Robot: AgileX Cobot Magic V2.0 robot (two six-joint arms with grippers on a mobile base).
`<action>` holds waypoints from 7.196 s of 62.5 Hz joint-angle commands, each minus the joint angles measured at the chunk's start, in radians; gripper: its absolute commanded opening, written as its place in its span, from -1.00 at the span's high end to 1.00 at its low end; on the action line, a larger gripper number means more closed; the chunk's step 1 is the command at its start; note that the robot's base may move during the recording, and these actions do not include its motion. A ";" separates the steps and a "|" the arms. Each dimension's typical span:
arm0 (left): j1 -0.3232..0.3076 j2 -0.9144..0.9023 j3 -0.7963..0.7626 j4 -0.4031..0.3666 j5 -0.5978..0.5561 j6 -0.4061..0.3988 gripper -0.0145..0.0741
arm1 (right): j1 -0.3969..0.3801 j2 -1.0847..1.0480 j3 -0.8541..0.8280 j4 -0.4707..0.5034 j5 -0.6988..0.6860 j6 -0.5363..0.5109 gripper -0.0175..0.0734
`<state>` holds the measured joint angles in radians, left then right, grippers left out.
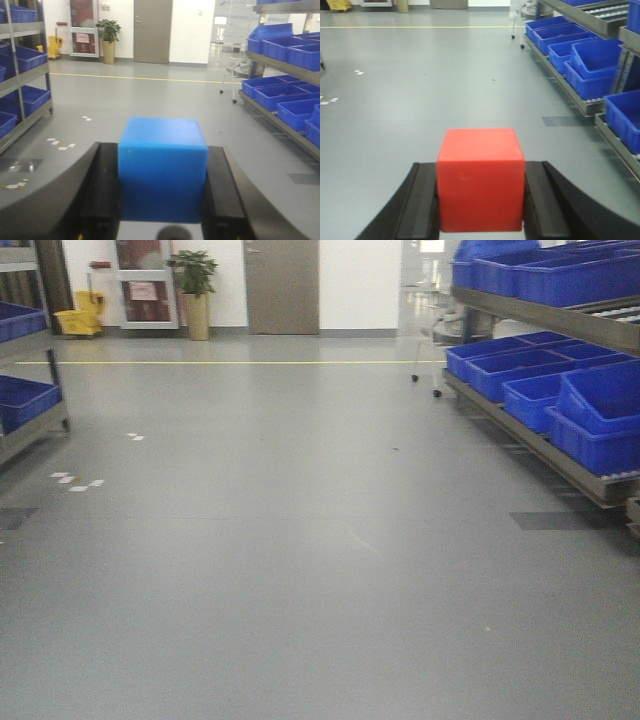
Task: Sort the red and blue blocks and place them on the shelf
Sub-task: 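Drive the base to the shelf of blue bins holding both cubes, then lower the red cube into a blue bin and open the right gripper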
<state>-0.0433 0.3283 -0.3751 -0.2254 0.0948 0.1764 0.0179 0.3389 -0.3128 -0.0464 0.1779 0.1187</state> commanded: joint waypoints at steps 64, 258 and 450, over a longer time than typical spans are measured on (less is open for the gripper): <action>0.004 0.010 -0.029 -0.007 -0.082 -0.009 0.39 | -0.005 0.007 -0.029 -0.014 -0.086 -0.005 0.50; 0.004 0.010 -0.029 -0.007 -0.082 -0.009 0.39 | -0.005 0.008 -0.029 -0.014 -0.086 -0.005 0.50; -0.051 0.151 -0.154 -0.191 0.121 0.127 0.39 | -0.004 0.087 -0.136 -0.031 -0.067 -0.039 0.50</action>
<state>-0.0700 0.4117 -0.4569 -0.3982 0.2894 0.2870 0.0179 0.3793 -0.3797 -0.0658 0.1994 0.0965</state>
